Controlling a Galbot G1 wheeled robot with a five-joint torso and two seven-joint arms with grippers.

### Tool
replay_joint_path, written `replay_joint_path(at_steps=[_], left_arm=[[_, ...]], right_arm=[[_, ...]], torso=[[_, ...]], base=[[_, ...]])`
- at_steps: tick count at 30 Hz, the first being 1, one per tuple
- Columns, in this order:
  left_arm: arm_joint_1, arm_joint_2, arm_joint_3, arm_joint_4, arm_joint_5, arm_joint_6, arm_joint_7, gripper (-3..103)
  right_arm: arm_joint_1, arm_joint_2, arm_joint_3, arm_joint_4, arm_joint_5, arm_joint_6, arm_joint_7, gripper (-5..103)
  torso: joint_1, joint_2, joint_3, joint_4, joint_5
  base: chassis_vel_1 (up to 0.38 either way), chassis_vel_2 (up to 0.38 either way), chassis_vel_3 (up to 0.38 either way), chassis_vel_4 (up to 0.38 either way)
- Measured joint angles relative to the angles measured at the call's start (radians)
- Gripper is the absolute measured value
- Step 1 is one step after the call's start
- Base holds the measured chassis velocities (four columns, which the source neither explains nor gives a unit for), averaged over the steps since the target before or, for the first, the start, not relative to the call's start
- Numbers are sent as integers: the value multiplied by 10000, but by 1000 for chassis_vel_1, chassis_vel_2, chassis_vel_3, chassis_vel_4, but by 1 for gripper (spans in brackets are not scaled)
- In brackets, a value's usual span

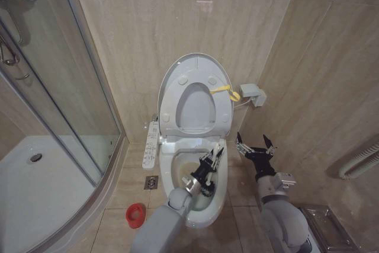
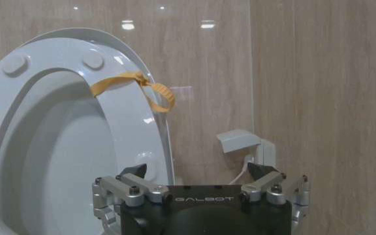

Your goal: Open the toilet lid, clean the toilet bowl with a toilet brush, close the toilet lid, and flush.

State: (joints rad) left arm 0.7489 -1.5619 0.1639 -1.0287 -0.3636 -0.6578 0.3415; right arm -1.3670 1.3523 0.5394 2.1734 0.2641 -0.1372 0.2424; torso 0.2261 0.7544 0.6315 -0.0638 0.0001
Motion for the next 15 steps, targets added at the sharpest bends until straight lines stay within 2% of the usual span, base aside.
replay_joint_path(at_steps=[10,15], left_arm=[[-214,15,119,-242,-4,66,-89,19],[119,36,200,-29,125,-18,38,19]], right_arm=[[0,0,0,0,0,0,0,100],[0,0,0,0,0,0,0,100]], torso=[[0,0,0,-4,-2],[0,0,0,0,-1]], base=[[0,0,0,0],[0,0,0,0]])
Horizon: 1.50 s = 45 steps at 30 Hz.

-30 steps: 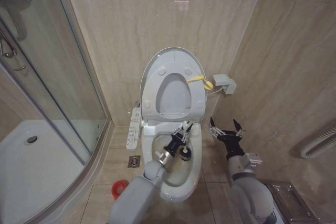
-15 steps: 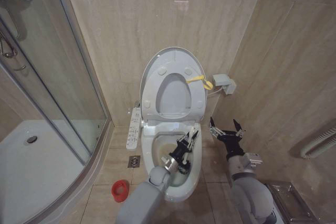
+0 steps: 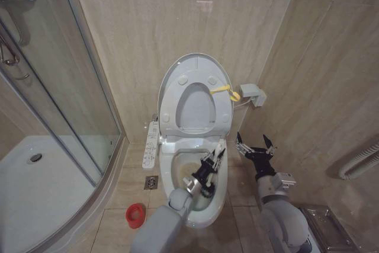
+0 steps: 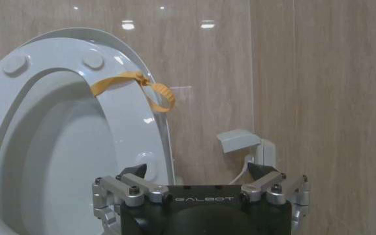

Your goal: Open the toilet lid, clean the toilet bowl with a toilet brush, close the toilet lid, and flush.

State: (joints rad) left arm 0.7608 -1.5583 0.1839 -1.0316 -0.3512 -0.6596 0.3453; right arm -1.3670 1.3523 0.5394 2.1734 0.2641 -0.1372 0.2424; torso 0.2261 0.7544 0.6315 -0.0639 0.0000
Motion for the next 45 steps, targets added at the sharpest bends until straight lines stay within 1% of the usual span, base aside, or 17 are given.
replay_joint_path(at_steps=[6,12,15,18,20,28,31,33,36,39,42,45], left_arm=[[54,77,92,-13,85,-94,117,19],[-185,169,55,-350,-56,41,-84,19],[-20,213,85,-367,-51,44,-80,19],[307,195,181,-109,139,-83,26,19],[323,187,203,-72,177,-109,38,19],[-289,186,138,-319,-118,82,-120,19],[-199,186,120,-249,-52,50,-94,19],[81,189,195,8,178,-72,25,19],[167,188,212,100,248,-130,77,19],[-18,187,200,152,207,-122,82,19],[-627,225,248,249,-73,-28,76,19],[-853,194,273,433,-148,-27,89,19]], right_arm=[[0,0,0,0,0,0,0,100],[0,-1,0,0,0,0,0,100],[0,0,0,0,0,0,0,100],[0,0,0,0,0,0,0,100],[0,-1,0,0,0,0,0,100],[0,0,0,0,0,0,0,100],[0,-1,0,0,0,0,0,100],[0,0,0,0,0,0,0,100],[0,0,0,0,0,0,0,100],[0,0,0,0,0,0,0,100],[0,0,0,0,0,0,0,100],[0,0,0,0,0,0,0,100]], torso=[[0,0,0,-1,-1],[0,0,0,-4,0],[0,0,0,-1,0],[0,0,0,0,0],[0,0,-1,-1,-1],[0,0,0,-5,0],[0,0,0,-3,0],[0,0,1,2,0],[-1,0,0,1,-1],[-1,0,1,-1,-1],[0,0,1,-4,0],[0,0,1,-3,1]], base=[[0,0,0,0],[0,0,0,0],[0,0,0,0],[0,0,0,0],[0,0,0,0],[0,0,0,0],[0,0,0,0],[0,0,0,0],[0,0,0,0],[0,0,0,0],[0,0,0,0],[0,0,0,0]])
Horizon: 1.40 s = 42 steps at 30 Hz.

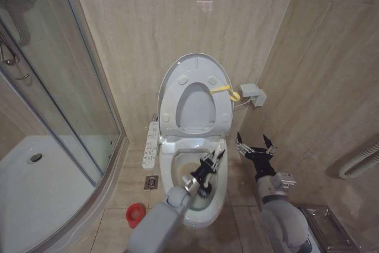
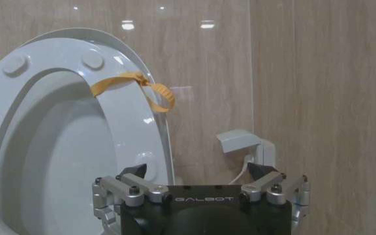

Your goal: Open the toilet lid, clean the toilet bowl with a toilet brush, close the toilet lid, and flush.

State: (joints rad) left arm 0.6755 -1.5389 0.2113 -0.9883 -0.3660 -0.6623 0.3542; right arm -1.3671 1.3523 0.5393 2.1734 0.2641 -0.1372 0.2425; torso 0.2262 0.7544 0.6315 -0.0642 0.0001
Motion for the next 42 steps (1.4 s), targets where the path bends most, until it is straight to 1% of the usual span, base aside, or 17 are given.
replay_joint_path(at_steps=[3,7,9,16,19,24,31,34,38,42], left_arm=[[-70,-129,1,328,-35,-57,77,19],[155,-227,183,682,-21,-158,220,19],[148,-237,183,717,-19,-172,224,19],[-453,-186,39,544,-181,-33,139,19],[-440,-187,45,660,-171,-46,152,19],[-89,-149,164,1082,24,-203,285,19],[-380,-160,145,887,-66,-131,255,19],[-539,-293,119,751,-159,-67,178,19],[-158,-454,253,940,-39,-129,221,19],[-17,-445,331,938,25,-171,257,19]], right_arm=[[0,0,0,0,0,0,0,100],[0,0,0,0,0,0,0,100],[0,0,0,0,0,0,0,100],[0,0,0,0,0,0,0,100],[0,0,0,0,0,0,0,100],[0,0,0,0,0,0,0,100],[0,0,0,0,0,0,0,100],[0,0,0,0,0,0,0,100],[0,0,0,0,0,0,0,100],[0,0,0,0,0,0,0,100]], torso=[[0,0,0,1,-1],[0,0,0,3,0],[0,0,-1,3,0],[0,0,0,0,0],[0,0,-1,0,-1],[-1,0,-1,4,0],[0,0,0,0,-1],[0,0,-1,0,0],[0,0,0,3,0],[-1,0,-1,1,-1]], base=[[0,0,0,0],[0,0,0,0],[0,0,0,0],[0,0,0,0],[0,0,0,0],[0,0,0,0],[0,0,0,0],[0,0,0,0],[0,0,0,0],[0,0,0,0]])
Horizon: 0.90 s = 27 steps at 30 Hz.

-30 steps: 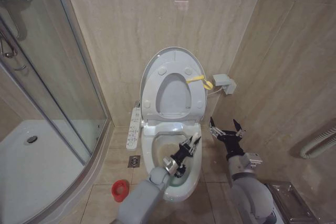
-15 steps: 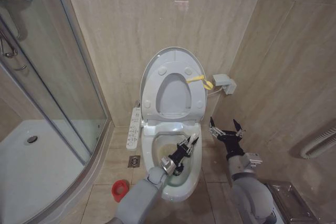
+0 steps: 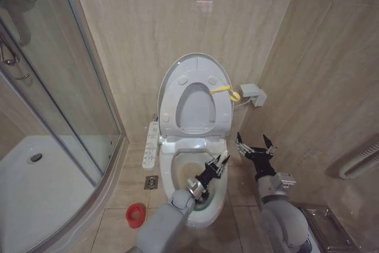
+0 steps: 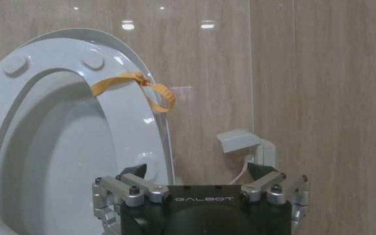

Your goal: Open the toilet lid, clean the toilet bowl with a toilet brush, close the toilet lid, and flush.

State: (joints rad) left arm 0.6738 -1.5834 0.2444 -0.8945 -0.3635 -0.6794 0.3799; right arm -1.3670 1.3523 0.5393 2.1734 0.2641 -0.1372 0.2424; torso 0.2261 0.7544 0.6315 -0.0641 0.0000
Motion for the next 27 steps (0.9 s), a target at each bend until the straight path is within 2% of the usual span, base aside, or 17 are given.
replay_joint_path(at_steps=[8,14,22,27], left_arm=[[-411,143,-59,-531,-208,206,-132,19],[116,109,70,-470,-12,161,-132,19],[-117,199,97,-1139,-121,335,-278,19],[64,291,94,-1068,-108,324,-260,19]], right_arm=[[0,0,0,0,0,0,0,100],[0,0,0,-1,0,0,0,100],[0,0,0,0,0,0,0,100],[0,0,0,0,0,0,0,100]], torso=[[1,0,0,0,0],[1,0,0,1,0],[0,0,-1,-2,0],[1,0,0,-1,0]], base=[[0,0,0,0],[0,0,0,0],[0,0,0,0],[0,0,0,0]])
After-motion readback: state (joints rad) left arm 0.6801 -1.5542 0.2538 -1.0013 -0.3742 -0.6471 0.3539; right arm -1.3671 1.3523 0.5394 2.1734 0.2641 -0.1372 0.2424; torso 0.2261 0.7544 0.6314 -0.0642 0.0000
